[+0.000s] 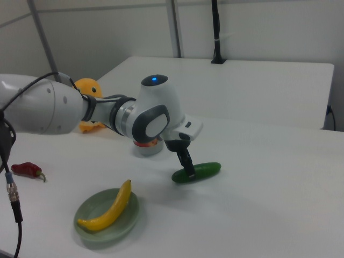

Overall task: Put the cucumber on the left side of the bowl
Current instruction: 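Close the gripper around the middle of the cucumber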

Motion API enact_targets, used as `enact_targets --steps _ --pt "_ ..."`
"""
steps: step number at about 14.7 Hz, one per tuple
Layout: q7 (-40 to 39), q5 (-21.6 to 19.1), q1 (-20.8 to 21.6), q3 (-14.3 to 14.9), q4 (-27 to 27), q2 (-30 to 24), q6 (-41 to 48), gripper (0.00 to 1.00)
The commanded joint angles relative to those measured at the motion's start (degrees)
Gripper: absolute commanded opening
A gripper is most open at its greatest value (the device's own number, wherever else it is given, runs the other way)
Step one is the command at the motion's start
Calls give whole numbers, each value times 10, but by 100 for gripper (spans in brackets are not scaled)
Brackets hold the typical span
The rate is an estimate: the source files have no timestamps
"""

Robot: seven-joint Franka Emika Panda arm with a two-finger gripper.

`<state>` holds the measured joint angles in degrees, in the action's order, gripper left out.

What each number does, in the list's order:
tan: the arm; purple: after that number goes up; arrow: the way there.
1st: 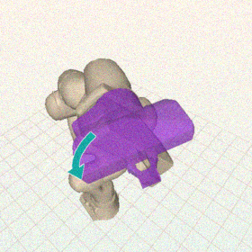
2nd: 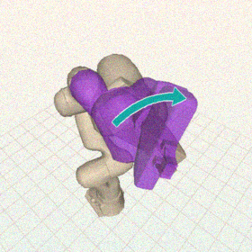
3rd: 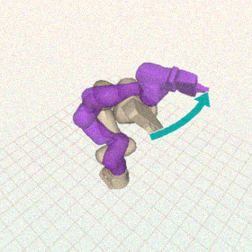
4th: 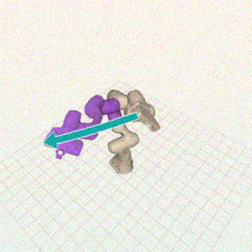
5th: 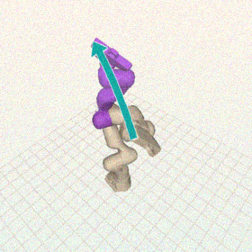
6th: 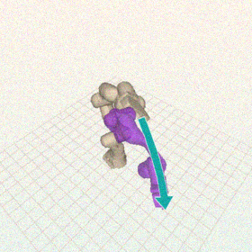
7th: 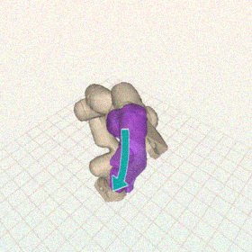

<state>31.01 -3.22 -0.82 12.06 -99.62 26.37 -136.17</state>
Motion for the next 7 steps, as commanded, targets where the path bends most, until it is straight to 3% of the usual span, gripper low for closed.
enact_targets --steps 1,2,3,4,5,7 --pt "5 25 0 2 4 12 -15 100" --pt "6 39 -1 1 3 16 -15 96" --pt "7 44 -1 0 3 17 -15 83" --pt "7 45 -1 0 3 19 -16 81" --pt "6 45 -2 0 4 23 -16 69" --pt "7 59 -12 -7 5 33 -21 67"
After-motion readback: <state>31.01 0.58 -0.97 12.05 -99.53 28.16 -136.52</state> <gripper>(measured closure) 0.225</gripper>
